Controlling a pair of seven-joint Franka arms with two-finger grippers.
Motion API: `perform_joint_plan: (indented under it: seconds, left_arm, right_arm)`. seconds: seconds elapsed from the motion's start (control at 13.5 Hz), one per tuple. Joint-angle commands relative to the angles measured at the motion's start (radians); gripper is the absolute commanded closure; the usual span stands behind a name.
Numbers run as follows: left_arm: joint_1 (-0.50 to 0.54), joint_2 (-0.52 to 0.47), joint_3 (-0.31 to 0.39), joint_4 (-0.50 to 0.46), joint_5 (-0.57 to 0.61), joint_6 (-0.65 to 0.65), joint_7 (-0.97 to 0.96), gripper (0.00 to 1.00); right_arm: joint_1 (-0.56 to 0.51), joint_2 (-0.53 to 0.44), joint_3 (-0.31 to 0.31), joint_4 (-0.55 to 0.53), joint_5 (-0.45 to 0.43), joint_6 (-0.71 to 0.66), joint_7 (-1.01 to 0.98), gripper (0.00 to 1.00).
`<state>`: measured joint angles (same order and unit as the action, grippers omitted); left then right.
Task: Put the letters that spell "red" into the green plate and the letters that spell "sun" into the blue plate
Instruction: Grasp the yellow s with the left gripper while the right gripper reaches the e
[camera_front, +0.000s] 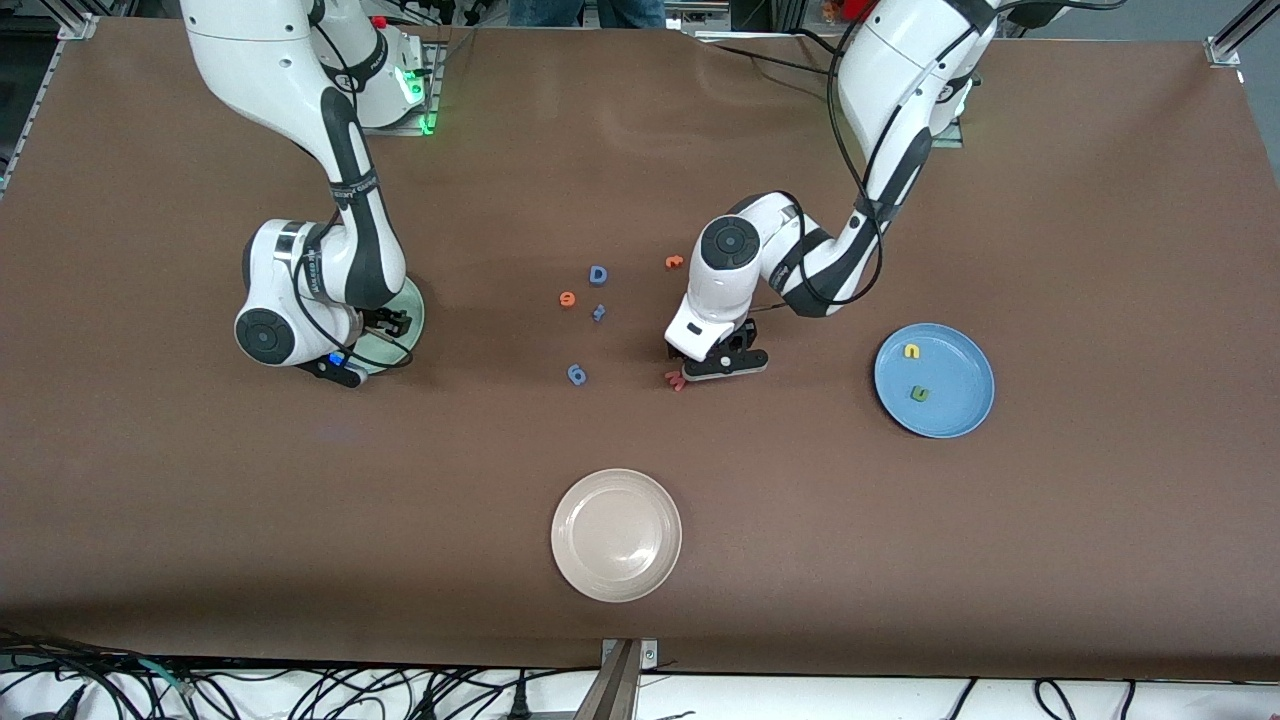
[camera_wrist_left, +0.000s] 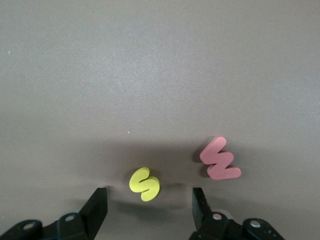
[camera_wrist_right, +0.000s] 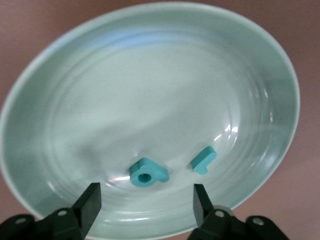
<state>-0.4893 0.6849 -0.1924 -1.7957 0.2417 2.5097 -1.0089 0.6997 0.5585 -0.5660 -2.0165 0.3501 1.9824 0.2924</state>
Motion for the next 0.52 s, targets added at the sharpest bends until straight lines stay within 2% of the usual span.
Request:
perform_joint_plan:
  seconds: [0.0,0.22,0.45]
  left_arm:
    - [0.012,-0.004,-0.002,-0.005,0.036,-0.005,-0.004,0.23]
    - [0.021,-0.001,-0.001,-0.004,0.041,-0.005,-0.002,0.24]
    - [0.023,0.007,-0.001,-0.002,0.034,-0.003,0.01,0.27]
  right_arm:
    - [0.006,-0.071,-0.009,-0.01,0.015,-0.036,-0.003,0.14]
    - [0.006,-0.11,-0.023,0.048,0.016,-0.129,0.023,0.13]
    - [0.023,-0.138,-0.012,0.1,0.016,-0.188,0.153,0.13]
